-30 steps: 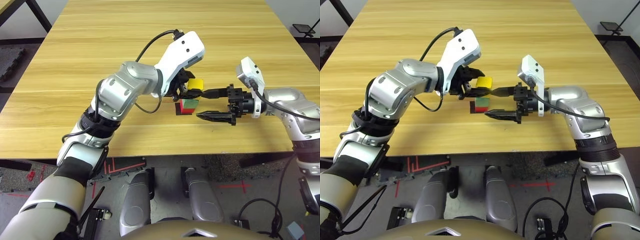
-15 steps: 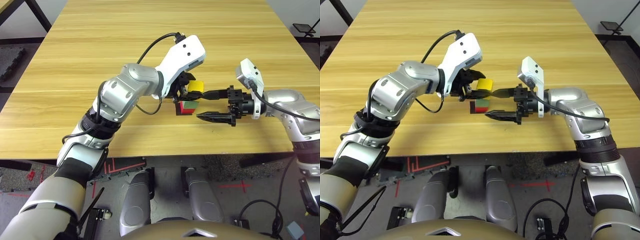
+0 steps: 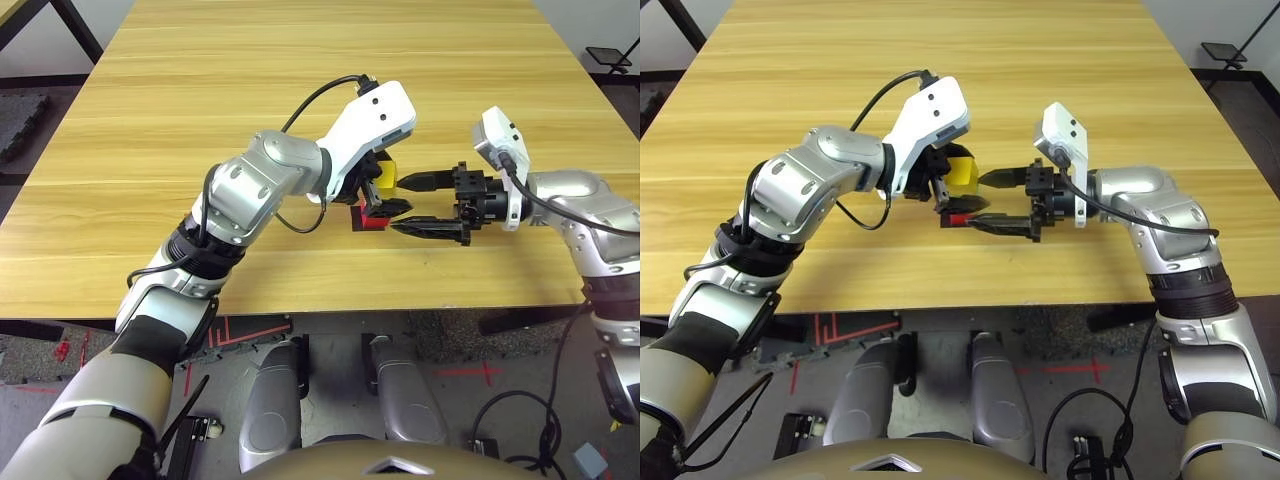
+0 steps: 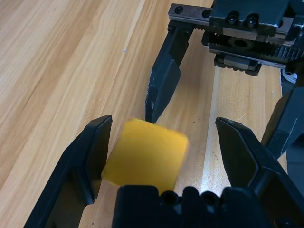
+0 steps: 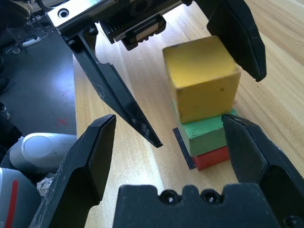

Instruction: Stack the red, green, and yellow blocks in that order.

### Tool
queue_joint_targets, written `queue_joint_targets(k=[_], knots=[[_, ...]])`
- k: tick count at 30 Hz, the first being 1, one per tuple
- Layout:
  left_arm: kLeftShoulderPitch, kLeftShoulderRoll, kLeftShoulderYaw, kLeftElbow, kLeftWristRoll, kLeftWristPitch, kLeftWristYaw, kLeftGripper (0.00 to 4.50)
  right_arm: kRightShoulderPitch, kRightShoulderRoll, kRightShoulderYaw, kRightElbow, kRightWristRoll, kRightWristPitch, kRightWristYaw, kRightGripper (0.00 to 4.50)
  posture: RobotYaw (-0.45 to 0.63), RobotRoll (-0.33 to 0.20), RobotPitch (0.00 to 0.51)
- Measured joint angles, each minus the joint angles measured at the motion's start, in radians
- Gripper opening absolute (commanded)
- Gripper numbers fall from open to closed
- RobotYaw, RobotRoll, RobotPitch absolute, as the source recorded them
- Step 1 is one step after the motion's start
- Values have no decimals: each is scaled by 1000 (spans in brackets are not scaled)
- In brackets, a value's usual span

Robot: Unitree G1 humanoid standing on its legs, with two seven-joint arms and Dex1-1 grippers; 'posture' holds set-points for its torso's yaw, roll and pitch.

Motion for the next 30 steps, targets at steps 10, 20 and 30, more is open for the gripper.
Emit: queue_joint_targets(k=[10, 20, 30], knots=[[-13, 1, 0, 17, 1, -22, -2, 4436, -17, 18, 0, 2, -1, -14, 0, 4500, 198, 59, 164], [-20, -8, 8, 25, -12, -13, -14, 4436, -16, 19, 0, 2, -9, -17, 0, 4500, 197, 57, 165], [-32, -17, 33, 3, -50, 42, -23, 4436, -16, 19, 0, 3, -10, -17, 2, 4500, 196, 60, 165]])
